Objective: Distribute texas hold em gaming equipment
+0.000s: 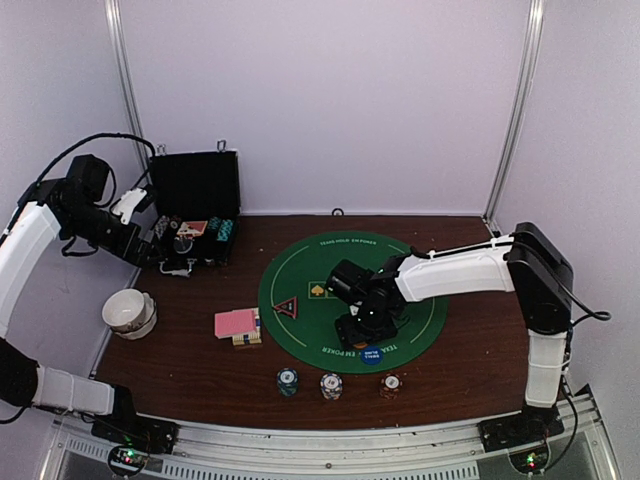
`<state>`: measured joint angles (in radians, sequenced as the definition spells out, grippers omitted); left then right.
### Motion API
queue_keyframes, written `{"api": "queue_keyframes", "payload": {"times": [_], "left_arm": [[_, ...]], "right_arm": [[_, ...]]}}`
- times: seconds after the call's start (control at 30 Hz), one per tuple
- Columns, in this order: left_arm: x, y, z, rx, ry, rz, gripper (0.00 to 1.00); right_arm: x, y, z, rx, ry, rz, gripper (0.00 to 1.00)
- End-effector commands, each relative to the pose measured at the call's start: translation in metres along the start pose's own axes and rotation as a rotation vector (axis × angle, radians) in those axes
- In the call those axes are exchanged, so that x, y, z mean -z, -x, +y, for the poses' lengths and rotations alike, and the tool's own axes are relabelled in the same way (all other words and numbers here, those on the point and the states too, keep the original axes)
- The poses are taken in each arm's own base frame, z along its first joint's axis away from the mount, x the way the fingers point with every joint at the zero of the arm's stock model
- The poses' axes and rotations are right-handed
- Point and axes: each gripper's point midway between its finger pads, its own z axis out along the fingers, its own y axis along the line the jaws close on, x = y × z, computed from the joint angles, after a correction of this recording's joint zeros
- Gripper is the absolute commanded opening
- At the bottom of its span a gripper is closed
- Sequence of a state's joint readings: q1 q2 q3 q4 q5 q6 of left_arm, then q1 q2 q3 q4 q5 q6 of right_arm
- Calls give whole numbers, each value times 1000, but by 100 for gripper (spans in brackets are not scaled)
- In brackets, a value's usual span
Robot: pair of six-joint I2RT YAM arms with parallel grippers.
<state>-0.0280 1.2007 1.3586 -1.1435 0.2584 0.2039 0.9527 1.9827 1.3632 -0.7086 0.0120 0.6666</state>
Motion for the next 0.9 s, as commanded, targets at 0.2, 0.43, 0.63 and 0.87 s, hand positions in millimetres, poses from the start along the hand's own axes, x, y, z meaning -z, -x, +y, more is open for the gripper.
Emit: {"api": "queue_keyframes", "payload": {"times": [0.2, 0.43, 0.63, 0.87], "left_arm": [[3, 10, 1, -13, -5, -16, 98], [3, 9, 2, -16, 2, -11, 97], [2, 8, 3, -17, 11, -8, 98], [3, 7, 4, -18, 20, -4, 98]], "right_arm": [[-10, 0, -7, -35, -10, 19, 59], [-7, 7, -16, -32, -32, 15, 51], [-8, 26, -22, -26, -69, -9, 47], [-14, 73, -32, -42, -81, -59, 43]]}}
